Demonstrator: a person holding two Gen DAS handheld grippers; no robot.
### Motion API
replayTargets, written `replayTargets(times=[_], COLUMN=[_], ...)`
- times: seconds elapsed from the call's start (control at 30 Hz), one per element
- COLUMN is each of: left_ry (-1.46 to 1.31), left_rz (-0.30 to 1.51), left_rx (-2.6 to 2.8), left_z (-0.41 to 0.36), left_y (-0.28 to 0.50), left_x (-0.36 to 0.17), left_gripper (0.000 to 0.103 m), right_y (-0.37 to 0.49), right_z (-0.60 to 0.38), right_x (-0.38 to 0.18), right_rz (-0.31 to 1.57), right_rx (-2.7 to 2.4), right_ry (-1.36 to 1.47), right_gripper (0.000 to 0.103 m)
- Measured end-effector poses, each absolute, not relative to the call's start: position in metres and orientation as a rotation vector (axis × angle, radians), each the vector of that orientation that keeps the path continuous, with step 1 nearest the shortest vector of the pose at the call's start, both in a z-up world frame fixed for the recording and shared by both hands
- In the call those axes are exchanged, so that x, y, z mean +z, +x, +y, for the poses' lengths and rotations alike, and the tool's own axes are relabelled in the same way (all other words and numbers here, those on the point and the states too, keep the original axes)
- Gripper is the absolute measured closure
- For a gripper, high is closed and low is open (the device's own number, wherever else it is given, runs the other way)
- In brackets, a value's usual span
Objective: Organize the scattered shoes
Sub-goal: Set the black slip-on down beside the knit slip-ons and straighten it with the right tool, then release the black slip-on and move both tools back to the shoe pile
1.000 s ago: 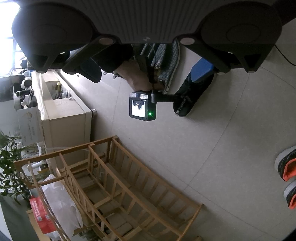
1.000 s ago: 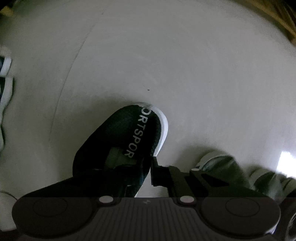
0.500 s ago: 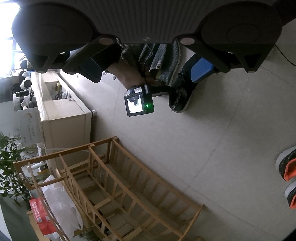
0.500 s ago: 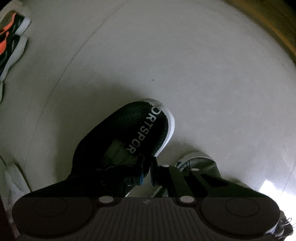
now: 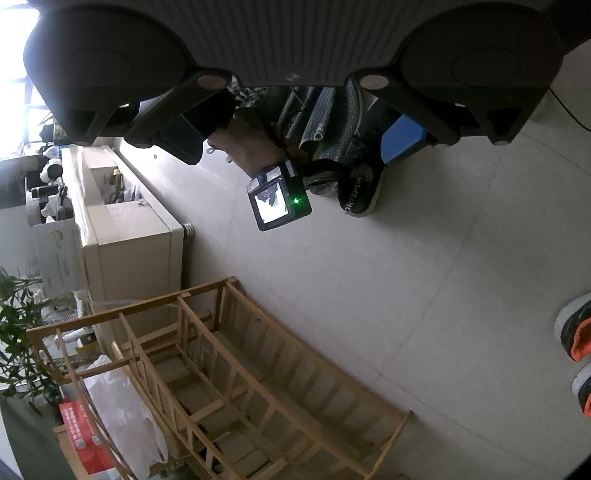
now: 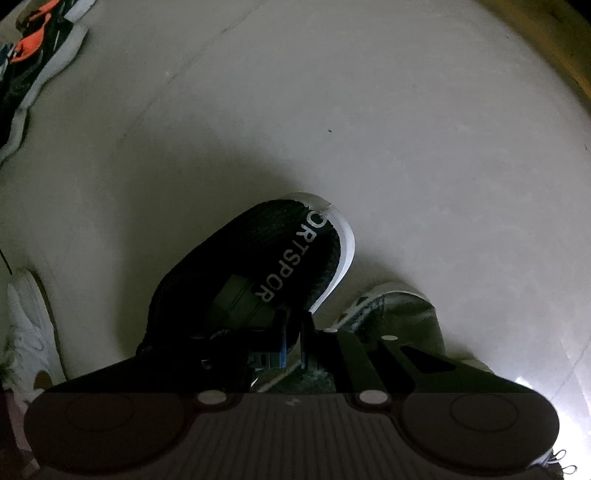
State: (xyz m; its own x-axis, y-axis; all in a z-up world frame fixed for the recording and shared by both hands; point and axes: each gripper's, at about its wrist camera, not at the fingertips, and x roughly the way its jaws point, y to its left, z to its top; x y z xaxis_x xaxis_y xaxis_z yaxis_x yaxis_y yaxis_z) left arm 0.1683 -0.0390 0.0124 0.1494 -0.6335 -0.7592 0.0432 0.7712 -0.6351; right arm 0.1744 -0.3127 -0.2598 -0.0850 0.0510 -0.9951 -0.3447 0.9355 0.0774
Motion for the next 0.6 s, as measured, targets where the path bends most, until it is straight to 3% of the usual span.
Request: replayTargets(times=[0.47,0.5,0.57,0.6], left_ry=[-0.554,-0.557,-0.562,-0.561], left_rz=[1.353,1.356,1.361,1.360], left_rx=[-0.503,-0.502,-0.500,-0.497], left_z=[-0.0421,-0.0416,-0.0408,-0.0405], left_y=[0.1625,0.1627,0.1634,0.1637], left_x=[0.0119,0.0115,0.0100,0.0097], left_gripper=[0.000,0.000,0.000,0.000], right_y=[0.1771,0.1767,0.1759,0.1759], right_z=[-0.3109,-0.3117,-0.3116,-0.3103], right_x=[-0.2657,-0.2669,-0.2666,-0.2639], right_rz=[1.615,1.612,1.605,1.597], right_rx=[0.328,0.319,0.306,0.302], right_ry=[-0.280,-0.287,-0.300,-0.309], right_gripper=[0.093,0.091,0.077,0.063])
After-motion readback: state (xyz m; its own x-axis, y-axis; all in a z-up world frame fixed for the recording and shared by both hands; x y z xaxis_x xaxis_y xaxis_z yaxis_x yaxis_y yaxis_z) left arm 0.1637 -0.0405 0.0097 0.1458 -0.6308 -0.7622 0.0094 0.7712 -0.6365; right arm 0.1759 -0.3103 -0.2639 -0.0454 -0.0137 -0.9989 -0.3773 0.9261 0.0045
